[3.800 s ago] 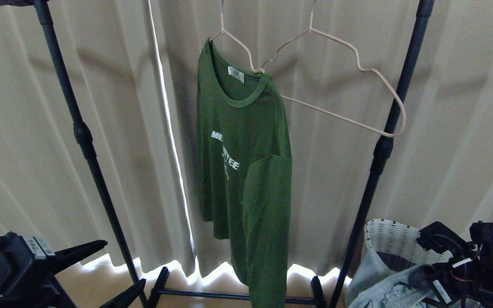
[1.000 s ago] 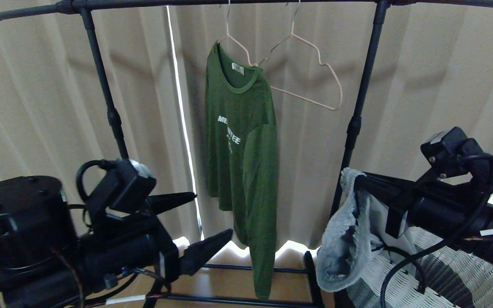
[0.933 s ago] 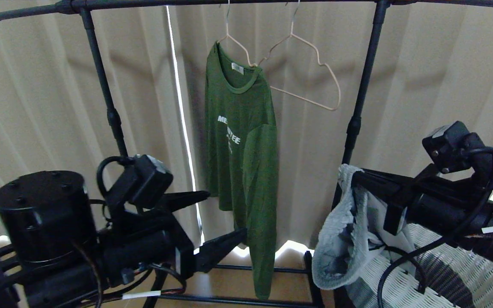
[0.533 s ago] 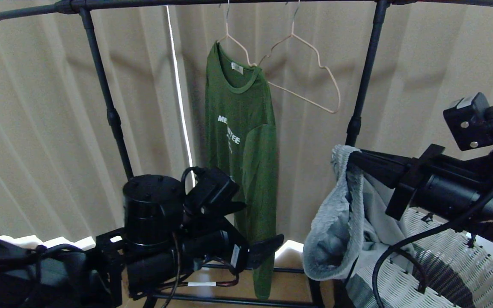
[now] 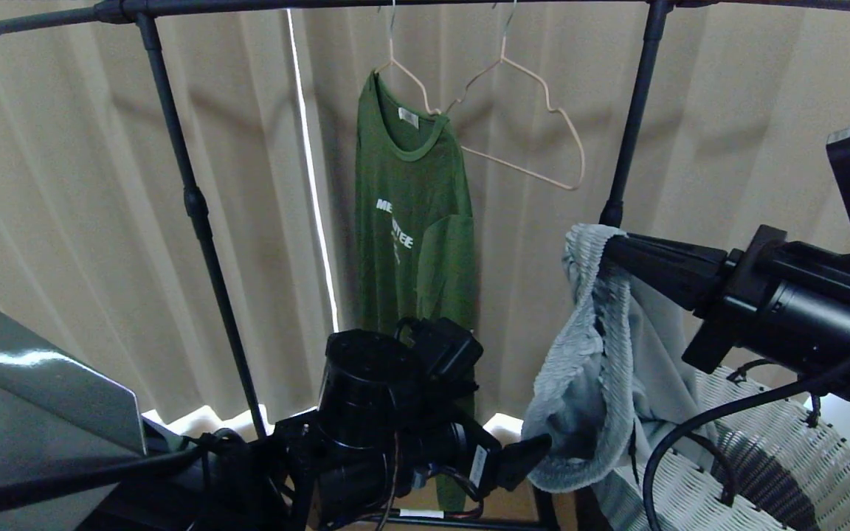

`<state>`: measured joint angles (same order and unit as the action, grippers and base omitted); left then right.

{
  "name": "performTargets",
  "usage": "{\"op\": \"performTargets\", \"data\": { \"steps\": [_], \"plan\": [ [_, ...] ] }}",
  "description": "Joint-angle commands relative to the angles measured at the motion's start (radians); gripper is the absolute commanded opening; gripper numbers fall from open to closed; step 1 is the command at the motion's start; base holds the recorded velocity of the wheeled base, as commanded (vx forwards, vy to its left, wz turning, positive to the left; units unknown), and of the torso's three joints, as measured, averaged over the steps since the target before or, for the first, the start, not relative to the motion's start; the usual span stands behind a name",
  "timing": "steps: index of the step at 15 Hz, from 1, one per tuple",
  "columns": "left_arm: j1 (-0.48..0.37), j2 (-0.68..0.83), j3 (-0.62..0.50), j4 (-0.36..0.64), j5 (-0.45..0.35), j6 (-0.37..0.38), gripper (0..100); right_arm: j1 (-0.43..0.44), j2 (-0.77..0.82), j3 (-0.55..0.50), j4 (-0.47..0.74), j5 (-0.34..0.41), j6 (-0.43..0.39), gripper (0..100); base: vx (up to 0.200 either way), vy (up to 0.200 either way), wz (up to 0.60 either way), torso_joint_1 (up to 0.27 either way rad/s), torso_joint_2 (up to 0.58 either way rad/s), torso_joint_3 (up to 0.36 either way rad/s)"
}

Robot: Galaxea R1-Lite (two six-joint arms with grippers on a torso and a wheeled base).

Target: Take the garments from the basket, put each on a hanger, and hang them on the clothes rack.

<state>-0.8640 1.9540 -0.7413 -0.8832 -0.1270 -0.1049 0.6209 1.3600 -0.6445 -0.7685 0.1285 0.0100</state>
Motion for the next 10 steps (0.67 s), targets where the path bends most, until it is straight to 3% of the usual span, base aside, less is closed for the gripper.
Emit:
{"op": "performTargets", "data": {
  "steps": [1, 3, 5, 7, 8, 10],
  "plan": [
    [-0.013, 0.034, -0.003, -0.002, 0.003, -0.002, 100, 0.003, 0.001, -0.001, -0.003, 0.016, 0.004, 0, 0.000, 0.000, 0.00, 0.000, 0.00, 0.000],
    [-0.010, 0.074, -0.013, 0.000, 0.047, -0.007, 100, 0.003, -0.004, -0.003, -0.008, 0.046, 0.013, 0, 0.000, 0.000, 0.00, 0.000, 0.00, 0.000],
    [-0.009, 0.144, -0.033, -0.003, 0.142, -0.006, 100, 0.003, -0.016, -0.026, -0.009, 0.057, 0.021, 0, 0.000, 0.000, 0.00, 0.000, 0.00, 0.000],
    [-0.009, 0.144, -0.035, -0.003, 0.152, -0.006, 100, 0.003, -0.022, -0.041, -0.009, 0.060, 0.030, 0, 0.000, 0.000, 0.00, 0.000, 0.00, 0.000],
    [-0.009, 0.143, -0.024, -0.003, 0.152, -0.004, 0, 0.003, -0.022, -0.053, -0.008, 0.060, 0.033, 0, 0.000, 0.000, 0.00, 0.000, 0.00, 0.000],
    [-0.009, 0.115, 0.017, -0.005, 0.150, 0.001, 0, 0.002, -0.022, -0.058, -0.003, 0.057, 0.033, 0, 0.000, 0.000, 0.00, 0.000, 0.00, 0.000]
  ]
}}
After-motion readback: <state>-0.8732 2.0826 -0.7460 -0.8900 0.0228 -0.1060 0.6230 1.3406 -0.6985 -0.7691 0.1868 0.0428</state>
